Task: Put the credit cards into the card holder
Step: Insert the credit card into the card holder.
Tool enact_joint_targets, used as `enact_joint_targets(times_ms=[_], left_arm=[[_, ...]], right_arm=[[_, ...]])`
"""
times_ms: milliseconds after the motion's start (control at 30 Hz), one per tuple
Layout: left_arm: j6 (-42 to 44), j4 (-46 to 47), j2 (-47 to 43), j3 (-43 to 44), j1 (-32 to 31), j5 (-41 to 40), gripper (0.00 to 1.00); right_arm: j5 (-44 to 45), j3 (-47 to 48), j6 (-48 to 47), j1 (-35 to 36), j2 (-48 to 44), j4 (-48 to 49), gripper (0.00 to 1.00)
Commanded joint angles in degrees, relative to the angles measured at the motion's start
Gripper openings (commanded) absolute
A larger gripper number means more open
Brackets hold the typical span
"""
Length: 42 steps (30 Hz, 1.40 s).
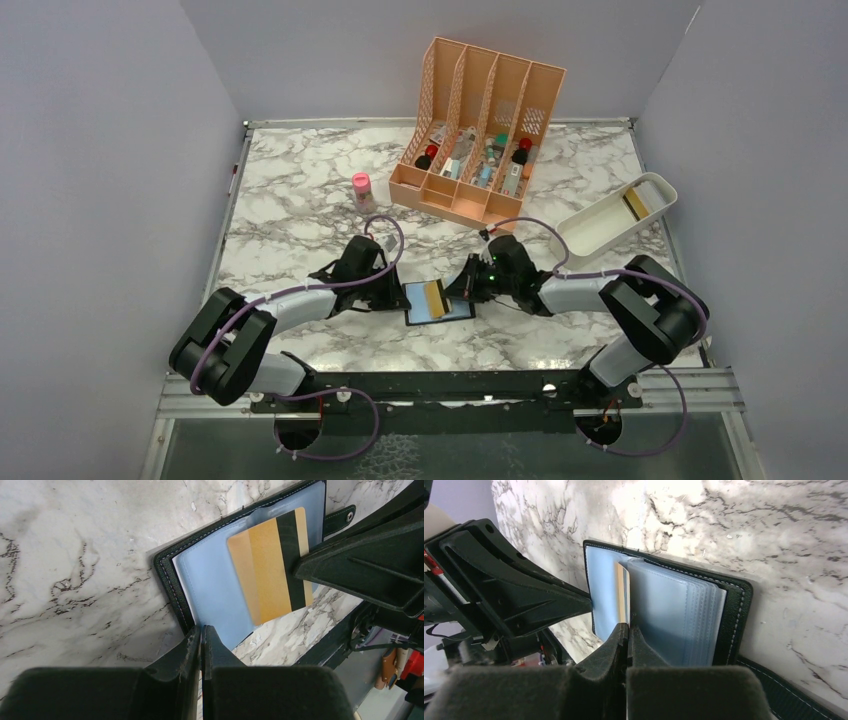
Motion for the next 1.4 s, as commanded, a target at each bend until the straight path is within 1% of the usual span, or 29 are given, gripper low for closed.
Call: enact_joint_targets(times_ms=[0, 167, 400, 500, 700, 900, 1067, 1233, 1367], left_arm=[[-0.18, 1.52, -0.85, -0.31, -0.81, -1.13, 0.08], [-0.4, 1.53, -1.31, -0.48, -0.91, -1.29, 0.08], [-0.49, 1.52, -1.58, -0.62, -0.88, -1.21, 0.08], [-0.77, 1.55, -1.47, -0.59, -0.93, -1.02, 0.09], [-1.19, 2.44, -1.64, -0.52, -0.93, -0.35, 0.13], [-1.55, 3.35, -2.16, -1.0, -0.96, 0.21, 0.15], [-1.55, 2.99, -3.02, -1.1, -0.88, -0.06, 0.18], [-0.9, 1.55, -3.29, -0.69, -0.95, -0.68, 0.18], [-0.43, 0.54, -3.94, -0.41, -0.89, -1.52, 0.2]], right_arm=[[3.17, 0.49, -0.46, 2.57, 1.18, -1.7, 0.05], [5.3, 2.97, -2.84, 3.62, 1.86, -7.66, 0.16], [7.39, 6.04, -6.46, 3.63, 1.12, -14.4, 0.19], [6.0, 6.93, -6.49, 3.97, 2.08, -13.93, 0.2], [4.12, 8.9, -5.39, 6.89, 4.92, -12.27, 0.26], [3.31, 10.34, -4.92, 8.02, 6.65, -12.08, 0.26], [7.06, 11.32, -6.83, 8.02, 4.41, -17.55, 0.3], [11.73, 13.45, -10.26, 8.02, -0.66, -25.32, 0.35], [17.12, 14.0, -10.73, 8.02, -4.43, -30.69, 0.4]])
